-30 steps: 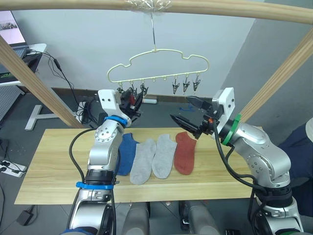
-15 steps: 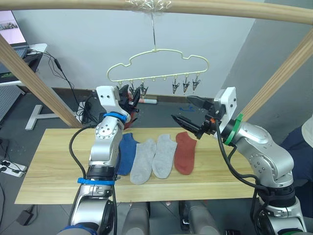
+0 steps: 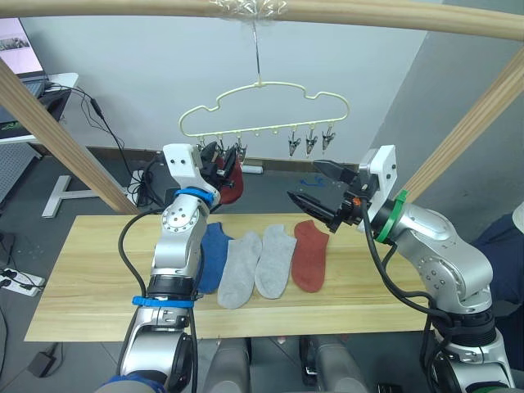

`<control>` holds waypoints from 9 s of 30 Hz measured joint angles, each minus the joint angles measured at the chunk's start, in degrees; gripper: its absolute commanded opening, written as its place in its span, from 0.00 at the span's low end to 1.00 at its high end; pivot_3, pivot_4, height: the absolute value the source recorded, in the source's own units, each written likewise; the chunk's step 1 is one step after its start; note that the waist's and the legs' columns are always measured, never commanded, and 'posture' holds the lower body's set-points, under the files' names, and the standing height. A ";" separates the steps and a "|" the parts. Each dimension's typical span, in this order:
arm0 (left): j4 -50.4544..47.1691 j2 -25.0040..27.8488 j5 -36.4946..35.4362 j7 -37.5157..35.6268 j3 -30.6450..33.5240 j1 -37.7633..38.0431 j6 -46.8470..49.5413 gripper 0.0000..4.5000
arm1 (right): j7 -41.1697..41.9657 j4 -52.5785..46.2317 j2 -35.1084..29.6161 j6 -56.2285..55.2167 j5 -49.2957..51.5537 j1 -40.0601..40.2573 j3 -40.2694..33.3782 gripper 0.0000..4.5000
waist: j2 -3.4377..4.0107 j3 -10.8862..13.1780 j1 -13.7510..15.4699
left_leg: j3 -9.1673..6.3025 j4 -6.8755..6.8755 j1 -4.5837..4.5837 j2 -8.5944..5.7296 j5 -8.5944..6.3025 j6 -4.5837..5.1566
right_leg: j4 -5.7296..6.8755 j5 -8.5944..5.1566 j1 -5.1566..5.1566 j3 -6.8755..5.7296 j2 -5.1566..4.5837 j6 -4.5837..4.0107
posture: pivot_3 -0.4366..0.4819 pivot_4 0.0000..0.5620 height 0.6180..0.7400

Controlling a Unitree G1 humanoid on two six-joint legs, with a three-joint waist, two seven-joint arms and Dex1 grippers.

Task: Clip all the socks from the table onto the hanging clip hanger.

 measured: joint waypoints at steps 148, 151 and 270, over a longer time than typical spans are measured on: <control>-18.39 17.96 -60.71 -0.42 17.62 8.67 51.35 0.71 | 0.56 15.01 12.73 8.34 4.85 0.70 13.15 0.78 | 0.00 -0.03 0.84 | -0.03 -0.15 0.27 0.07 0.17 -0.04 | 0.34 -0.01 -0.03 0.08 0.04 -0.25 | 0.62 0.42 1.00; -20.01 19.32 -59.11 -2.00 17.47 10.08 51.33 0.71 | 0.87 15.01 9.97 7.88 2.66 2.59 14.22 1.00 | 0.00 -0.03 1.14 | -0.02 -0.14 0.23 0.06 0.17 -0.04 | 0.32 -0.01 -0.06 0.08 0.02 -0.25 | 0.62 0.42 1.00; 0.43 -2.76 9.82 -3.41 -7.15 -1.69 -5.07 0.71 | -1.08 -1.45 2.26 -0.66 2.93 3.07 2.48 1.00 | 0.00 -0.02 -0.15 | -0.08 0.28 -0.17 0.00 0.19 0.00 | 0.47 0.22 -0.23 0.00 0.09 -0.03 | 0.49 0.42 1.00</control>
